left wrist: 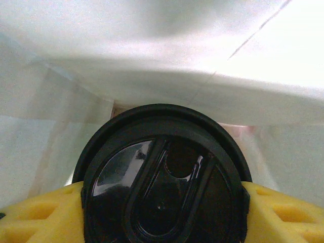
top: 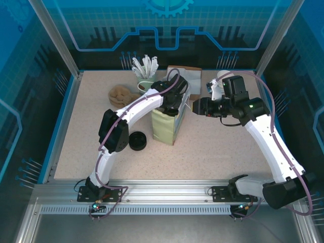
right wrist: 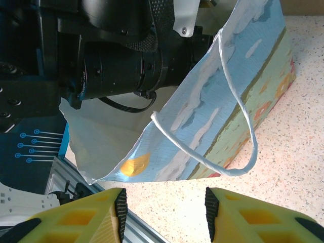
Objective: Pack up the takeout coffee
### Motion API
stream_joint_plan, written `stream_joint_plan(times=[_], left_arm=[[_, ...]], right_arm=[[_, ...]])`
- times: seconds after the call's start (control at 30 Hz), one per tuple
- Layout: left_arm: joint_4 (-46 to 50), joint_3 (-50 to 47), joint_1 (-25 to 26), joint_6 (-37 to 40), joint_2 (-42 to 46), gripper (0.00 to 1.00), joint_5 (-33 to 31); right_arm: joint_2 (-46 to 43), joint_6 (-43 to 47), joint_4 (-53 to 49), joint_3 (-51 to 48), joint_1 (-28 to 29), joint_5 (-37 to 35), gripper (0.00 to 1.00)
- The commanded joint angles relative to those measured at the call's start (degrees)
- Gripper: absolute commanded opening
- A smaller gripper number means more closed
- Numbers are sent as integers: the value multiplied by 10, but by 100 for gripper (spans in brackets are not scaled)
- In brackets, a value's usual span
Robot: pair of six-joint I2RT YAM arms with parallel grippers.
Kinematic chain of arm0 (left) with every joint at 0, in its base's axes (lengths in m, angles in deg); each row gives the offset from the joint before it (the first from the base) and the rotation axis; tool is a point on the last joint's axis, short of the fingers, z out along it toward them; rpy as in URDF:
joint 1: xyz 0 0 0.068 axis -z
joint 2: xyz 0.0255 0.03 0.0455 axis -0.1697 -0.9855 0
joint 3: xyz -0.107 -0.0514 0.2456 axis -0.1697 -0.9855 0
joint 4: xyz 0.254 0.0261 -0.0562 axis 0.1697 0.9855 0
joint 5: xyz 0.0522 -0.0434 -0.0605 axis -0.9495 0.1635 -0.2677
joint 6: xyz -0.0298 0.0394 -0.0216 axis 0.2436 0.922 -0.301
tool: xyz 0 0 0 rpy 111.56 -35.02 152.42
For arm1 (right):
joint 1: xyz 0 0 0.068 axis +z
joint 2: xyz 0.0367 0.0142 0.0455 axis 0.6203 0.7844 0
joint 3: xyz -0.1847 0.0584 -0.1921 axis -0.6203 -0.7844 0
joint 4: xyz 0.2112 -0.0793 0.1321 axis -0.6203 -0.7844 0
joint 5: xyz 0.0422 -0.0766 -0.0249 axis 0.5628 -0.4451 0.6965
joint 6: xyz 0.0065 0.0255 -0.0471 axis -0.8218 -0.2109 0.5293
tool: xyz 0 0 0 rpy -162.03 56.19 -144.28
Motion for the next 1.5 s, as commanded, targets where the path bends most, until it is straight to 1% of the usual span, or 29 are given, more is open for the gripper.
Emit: stream_joint_plan(times=[0.0,0.13,0.3,0.43,0.6,0.73,0.83,1.07,1.17,1.27,1.37,1.47], left_arm=[[29,-53,-4,4,-75,58,50],[21,-60,-4,4,-79,58,54],[33,-30,-6,5,-73,58,54],[51,3,-9,-4,-66,59,57],[63,27,-10,-19,-66,60,62],[70,43,-11,-26,-69,61,63],[78,60,-12,-29,-72,61,63],[88,76,-11,-40,-71,66,53],[92,80,-11,-41,-69,72,52],[96,86,-11,-35,-67,81,57],[105,91,-12,-32,-61,91,49],[110,95,-11,-27,-56,97,47]], right_arm=[[5,-10,10,2,10,8,46],[10,-13,12,3,16,6,46],[27,-32,24,21,22,-5,47],[60,-58,25,53,21,-39,48],[101,-86,52,81,21,-40,49],[134,-90,41,104,23,-54,49],[158,-79,13,127,27,-77,49],[192,-72,-8,147,37,-89,48],[203,-67,-25,155,42,-104,48],[214,-59,-54,173,46,-126,47],[215,-54,-63,174,49,-132,46],[217,-53,-68,176,52,-137,44]])
